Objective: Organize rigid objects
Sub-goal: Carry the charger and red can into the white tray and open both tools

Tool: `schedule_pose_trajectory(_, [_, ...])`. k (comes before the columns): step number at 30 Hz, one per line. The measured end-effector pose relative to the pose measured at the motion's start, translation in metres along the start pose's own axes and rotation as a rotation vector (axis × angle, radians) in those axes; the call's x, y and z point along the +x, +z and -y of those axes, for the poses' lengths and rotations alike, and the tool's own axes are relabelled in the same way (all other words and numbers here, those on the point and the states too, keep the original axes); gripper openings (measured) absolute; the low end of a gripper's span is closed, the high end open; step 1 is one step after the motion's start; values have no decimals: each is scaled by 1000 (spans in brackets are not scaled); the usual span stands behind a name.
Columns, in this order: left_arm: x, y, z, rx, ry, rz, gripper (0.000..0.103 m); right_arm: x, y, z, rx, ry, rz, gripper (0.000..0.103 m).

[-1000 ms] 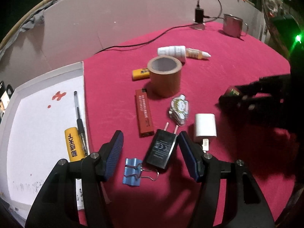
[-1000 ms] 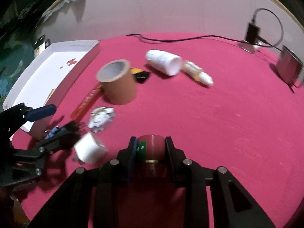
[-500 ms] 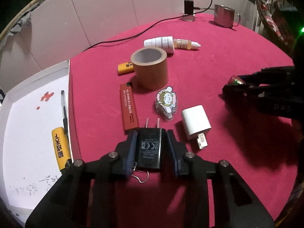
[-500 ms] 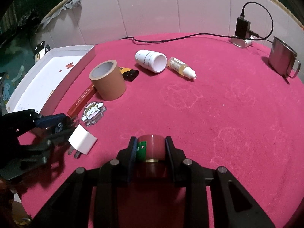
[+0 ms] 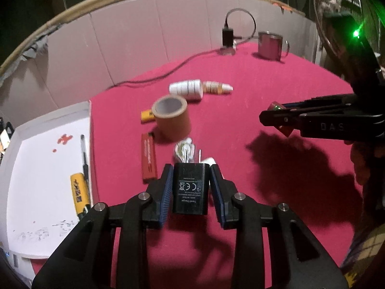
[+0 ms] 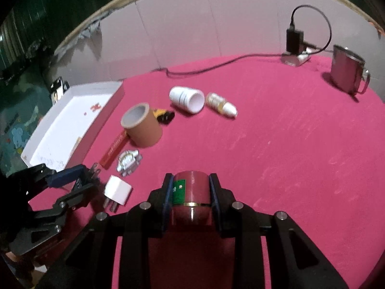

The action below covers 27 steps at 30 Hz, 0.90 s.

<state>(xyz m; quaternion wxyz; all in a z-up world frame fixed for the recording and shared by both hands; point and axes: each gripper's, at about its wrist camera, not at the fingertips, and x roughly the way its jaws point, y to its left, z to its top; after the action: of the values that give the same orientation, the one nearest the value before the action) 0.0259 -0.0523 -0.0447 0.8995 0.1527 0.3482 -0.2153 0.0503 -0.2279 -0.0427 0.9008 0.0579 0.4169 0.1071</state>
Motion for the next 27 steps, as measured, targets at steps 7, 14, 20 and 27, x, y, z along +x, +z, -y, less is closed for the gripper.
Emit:
schedule_pose_trajectory(7, [-23,7,-10,-68,29,78,30,-14,2,-10,-21,5,65,28])
schedule_pose_trajectory(14, [-36,8,-22,-101,50,115,30,-17,3,-17,-35,11,77,28])
schedule_pose_trajectory(20, [-44,5,-43,-169,76,132,30,-20,4,-24,-43,16,87,28])
schedule_pose_trajectory(27, [-50,1,-57,-213,97,144,30,-22,3,-32,-62,26,94,28])
